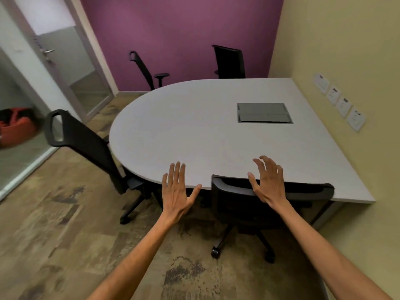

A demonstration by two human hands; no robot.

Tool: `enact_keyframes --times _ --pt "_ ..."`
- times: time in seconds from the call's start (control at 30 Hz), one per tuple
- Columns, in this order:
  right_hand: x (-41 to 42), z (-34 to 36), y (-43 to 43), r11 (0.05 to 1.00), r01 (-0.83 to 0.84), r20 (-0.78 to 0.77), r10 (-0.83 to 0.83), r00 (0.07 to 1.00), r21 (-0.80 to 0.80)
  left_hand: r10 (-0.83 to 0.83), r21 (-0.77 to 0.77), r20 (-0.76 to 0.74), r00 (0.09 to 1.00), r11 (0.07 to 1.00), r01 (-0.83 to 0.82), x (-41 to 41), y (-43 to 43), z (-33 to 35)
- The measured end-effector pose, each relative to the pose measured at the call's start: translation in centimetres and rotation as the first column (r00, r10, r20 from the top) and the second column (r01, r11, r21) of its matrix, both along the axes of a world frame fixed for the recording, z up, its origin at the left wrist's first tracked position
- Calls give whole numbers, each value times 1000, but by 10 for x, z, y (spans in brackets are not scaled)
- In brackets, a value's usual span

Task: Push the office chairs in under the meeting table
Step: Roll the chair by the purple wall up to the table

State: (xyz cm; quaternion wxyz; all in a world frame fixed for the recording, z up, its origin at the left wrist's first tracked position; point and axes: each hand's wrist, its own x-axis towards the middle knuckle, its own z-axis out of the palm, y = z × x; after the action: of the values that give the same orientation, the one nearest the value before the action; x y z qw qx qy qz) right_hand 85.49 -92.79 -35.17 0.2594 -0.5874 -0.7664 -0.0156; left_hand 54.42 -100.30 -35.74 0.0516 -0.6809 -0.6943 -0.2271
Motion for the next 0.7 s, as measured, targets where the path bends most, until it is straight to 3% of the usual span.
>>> enact_keyframes --times 0.2,0.43,0.7 --pt "-113 7 16 992 -124 4 124 992 -27 254 36 27 967 966 -255 -102 -41 12" --pt "-249 18 19 968 -241 12 242 970 -64 426 91 58 903 898 -430 -216 -86 26" --pt "-474 64 18 890 -455 -4 455 890 23 667 116 111 737 728 -676 -385 -148 58"
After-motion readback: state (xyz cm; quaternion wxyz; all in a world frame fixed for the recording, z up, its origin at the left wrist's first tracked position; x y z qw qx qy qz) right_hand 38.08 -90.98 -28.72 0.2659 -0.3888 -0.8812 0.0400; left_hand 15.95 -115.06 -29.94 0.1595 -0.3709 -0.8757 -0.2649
